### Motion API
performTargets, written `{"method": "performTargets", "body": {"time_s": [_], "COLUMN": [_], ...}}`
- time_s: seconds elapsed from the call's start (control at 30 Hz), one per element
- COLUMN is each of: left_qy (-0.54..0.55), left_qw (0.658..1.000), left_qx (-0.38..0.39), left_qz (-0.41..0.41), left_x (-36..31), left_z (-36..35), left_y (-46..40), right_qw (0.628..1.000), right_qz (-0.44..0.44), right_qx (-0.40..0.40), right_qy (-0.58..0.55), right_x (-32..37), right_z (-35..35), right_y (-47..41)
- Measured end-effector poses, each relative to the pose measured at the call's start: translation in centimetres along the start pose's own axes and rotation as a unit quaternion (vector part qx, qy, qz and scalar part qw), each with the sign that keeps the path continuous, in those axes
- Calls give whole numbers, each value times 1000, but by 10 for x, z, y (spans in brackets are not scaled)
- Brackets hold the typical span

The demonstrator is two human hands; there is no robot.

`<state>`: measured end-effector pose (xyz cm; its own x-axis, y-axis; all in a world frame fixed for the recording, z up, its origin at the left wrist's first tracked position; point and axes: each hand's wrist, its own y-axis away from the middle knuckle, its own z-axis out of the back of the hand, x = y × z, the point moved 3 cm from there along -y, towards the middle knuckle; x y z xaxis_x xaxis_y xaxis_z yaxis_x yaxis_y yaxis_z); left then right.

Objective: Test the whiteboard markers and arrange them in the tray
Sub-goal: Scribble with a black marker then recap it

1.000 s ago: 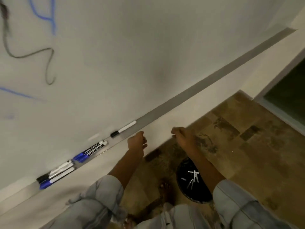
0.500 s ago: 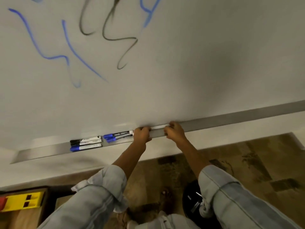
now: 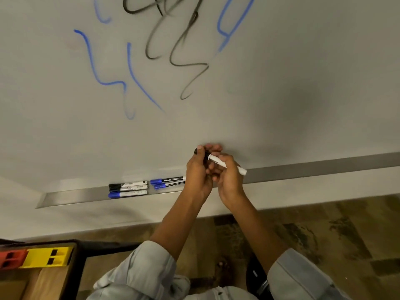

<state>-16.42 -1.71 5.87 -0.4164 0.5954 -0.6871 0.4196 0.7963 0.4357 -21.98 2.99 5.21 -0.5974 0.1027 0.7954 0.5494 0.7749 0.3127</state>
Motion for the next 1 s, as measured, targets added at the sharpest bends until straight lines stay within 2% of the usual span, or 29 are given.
{"method": "performTargets", "body": {"time_s": [0.07, 0.2, 0.3, 0.37, 0.43, 0.5, 0.6, 0.67, 0.73, 0.77, 0.83, 0.87, 0.9, 0.97, 1.0], "left_qy": [5, 27, 59, 125, 125, 69, 38, 42, 42, 44, 53, 53, 50, 50, 51], "left_qw": [1000, 999, 997, 989, 989, 994, 997, 998, 999, 999, 998, 998, 998, 998, 998], "left_qx": [-13, -22, -41, -69, -81, -68, -39, -27, -17, -15, -10, -9, -7, 0, 3], "left_qz": [-14, 15, 33, 32, -23, -56, -49, -39, -30, -28, -27, -27, -28, -29, -27], "left_x": [-14, -23, -31, -46, -67, -82, -87, -86, -86, -86, -89, -91, -93, -98, -99], "left_z": [-4, -10, -2, 12, 29, 38, 47, 51, 51, 51, 51, 53, 55, 57, 56], "left_y": [11, 26, 30, 27, 22, 22, 28, 31, 30, 30, 30, 30, 30, 30, 30], "right_qw": [999, 983, 957, 929, 917, 912, 888, 854, 804, 758, 638, 606, 606, 639, 641], "right_qz": [54, 181, 289, 367, 397, 411, 447, 470, 513, 552, 621, 632, 633, 618, 607], "right_qx": [8, -20, -14, 25, 36, -4, -58, -92, -100, -83, -20, -9, -28, -86, -85], "right_qy": [-2, 11, 22, 35, 20, 2, 94, 202, 283, 336, 455, 483, 482, 449, 462], "right_x": [4, 3, 5, 7, 13, 27, 51, 53, 44, 36, 20, 18, 20, 21, 16], "right_z": [-10, -21, -28, -31, -32, -32, -41, -47, -52, -54, -52, -45, -35, -17, -12], "right_y": [7, 15, 25, 36, 48, 50, 35, 20, 7, 2, -5, -9, -12, -17, -19]}}
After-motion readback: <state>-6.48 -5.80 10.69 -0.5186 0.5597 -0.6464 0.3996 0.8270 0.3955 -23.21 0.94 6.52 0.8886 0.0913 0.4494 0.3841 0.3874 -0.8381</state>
